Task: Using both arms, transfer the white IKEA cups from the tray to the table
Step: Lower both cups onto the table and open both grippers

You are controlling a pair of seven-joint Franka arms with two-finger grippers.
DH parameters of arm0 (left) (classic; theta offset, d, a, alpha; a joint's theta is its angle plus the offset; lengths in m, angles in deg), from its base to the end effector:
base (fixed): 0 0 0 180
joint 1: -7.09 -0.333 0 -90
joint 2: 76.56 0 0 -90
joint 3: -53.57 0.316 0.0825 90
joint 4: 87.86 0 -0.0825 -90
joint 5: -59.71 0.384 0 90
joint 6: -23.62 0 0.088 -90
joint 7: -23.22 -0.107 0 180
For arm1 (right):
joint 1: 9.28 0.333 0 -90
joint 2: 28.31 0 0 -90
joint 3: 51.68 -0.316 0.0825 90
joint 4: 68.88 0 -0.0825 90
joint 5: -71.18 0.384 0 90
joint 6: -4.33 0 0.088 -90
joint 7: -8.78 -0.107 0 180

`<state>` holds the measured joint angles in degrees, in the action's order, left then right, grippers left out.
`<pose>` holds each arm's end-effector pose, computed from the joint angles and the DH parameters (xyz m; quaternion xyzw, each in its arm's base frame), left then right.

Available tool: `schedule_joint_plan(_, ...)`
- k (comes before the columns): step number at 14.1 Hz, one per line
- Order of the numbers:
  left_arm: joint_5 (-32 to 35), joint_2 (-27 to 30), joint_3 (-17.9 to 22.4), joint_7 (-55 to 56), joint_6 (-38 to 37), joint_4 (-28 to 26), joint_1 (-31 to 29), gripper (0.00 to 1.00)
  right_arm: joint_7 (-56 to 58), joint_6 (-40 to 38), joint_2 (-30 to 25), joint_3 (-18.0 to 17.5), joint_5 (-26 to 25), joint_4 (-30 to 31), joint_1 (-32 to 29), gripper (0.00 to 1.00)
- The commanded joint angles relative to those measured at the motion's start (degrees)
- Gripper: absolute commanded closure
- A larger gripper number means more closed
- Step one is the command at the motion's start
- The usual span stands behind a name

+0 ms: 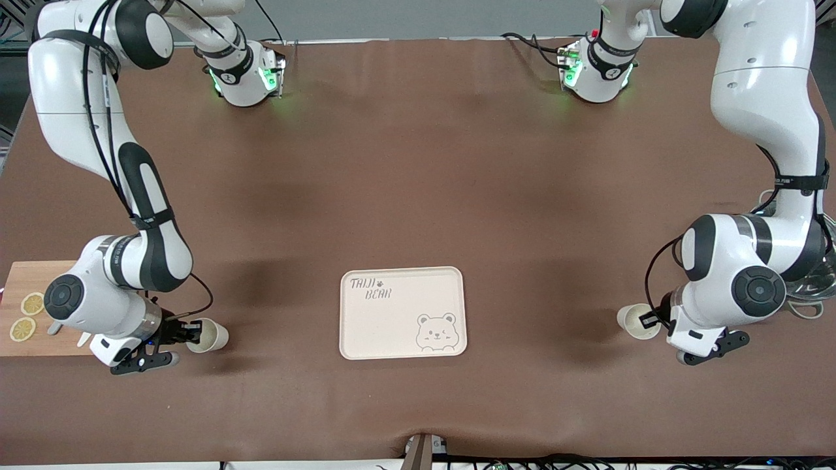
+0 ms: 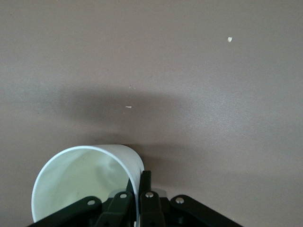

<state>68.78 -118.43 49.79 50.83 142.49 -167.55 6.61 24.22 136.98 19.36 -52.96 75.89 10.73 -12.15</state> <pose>0.7256 -0.0242 0.2726 -0.9825 -0.1790 0.0092 0.0505 0.7420 -0.0226 0.2197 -0.9940 -0.0901 -0.0521 0.0322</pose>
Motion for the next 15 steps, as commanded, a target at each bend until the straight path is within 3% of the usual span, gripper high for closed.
schedule_joint_plan(1, 1.2, -1.0, -0.4, -1.2, 2.7, -0.3, -1.2, 1.0, 1.4, 0.9, 0.2, -0.9, 1.0, 0.0, -1.0, 1.0)
schedule_joint_plan(2, 1.1, -1.5, -0.4, -1.2, 3.0, -0.3, -1.5, 1.0, 1.4, 0.9, 0.2, -0.9, 1.0, 0.0, -0.9, 1.0)
schedule_joint_plan(3, 1.1, -1.9, -0.4, -1.2, 3.0, -0.2, -1.5, 1.0, 1.3, 0.8, 0.1, -0.9, 0.9, -0.1, -0.7, 0.92)
schedule_joint_plan(5, 0.8, -2.5, -0.4, -1.2, 3.0, -0.1, -1.5, 1.0, 1.3, 0.8, 0.1, -0.9, 0.9, -0.1, -0.8, 0.41)
schedule_joint_plan(6, 0.4, -2.5, -0.5, -1.2, 3.0, -0.1, -1.5, 0.85, 1.3, 0.8, 0.1, -0.9, 0.9, -0.1, -0.9, 0.24)
schedule_joint_plan(7, 0.4, -2.5, -0.5, -1.2, 3.0, -0.1, -1.6, 0.63, 1.3, 0.9, 0.1, -0.9, 0.9, -0.1, -1.0, 0.08)
schedule_joint_plan(8, 0.5, -2.5, -0.5, -1.2, 3.0, -0.1, -1.8, 0.41, 1.3, 0.9, 0.1, -0.9, 0.9, -0.2, -1.0, 0.0)
schedule_joint_plan(10, 0.6, -2.5, -0.4, -1.2, 3.0, -0.1, -1.8, 0.14, 1.4, 1.0, 0.2, -0.9, 1.0, -0.1, -1.1, 0.0)
schedule_joint_plan(13, 0.7, -1.7, -0.5, -1.3, 2.9, -0.1, -1.8, 0.0, 1.3, 1.0, 0.3, -0.9, 1.0, -0.1, -1.4, 0.0)
schedule_joint_plan(15, 0.8, -1.3, -0.7, -1.8, 2.7, -0.1, -2.0, 0.0, 1.3, 1.0, 0.3, -0.9, 0.9, -0.2, -1.4, 0.0)
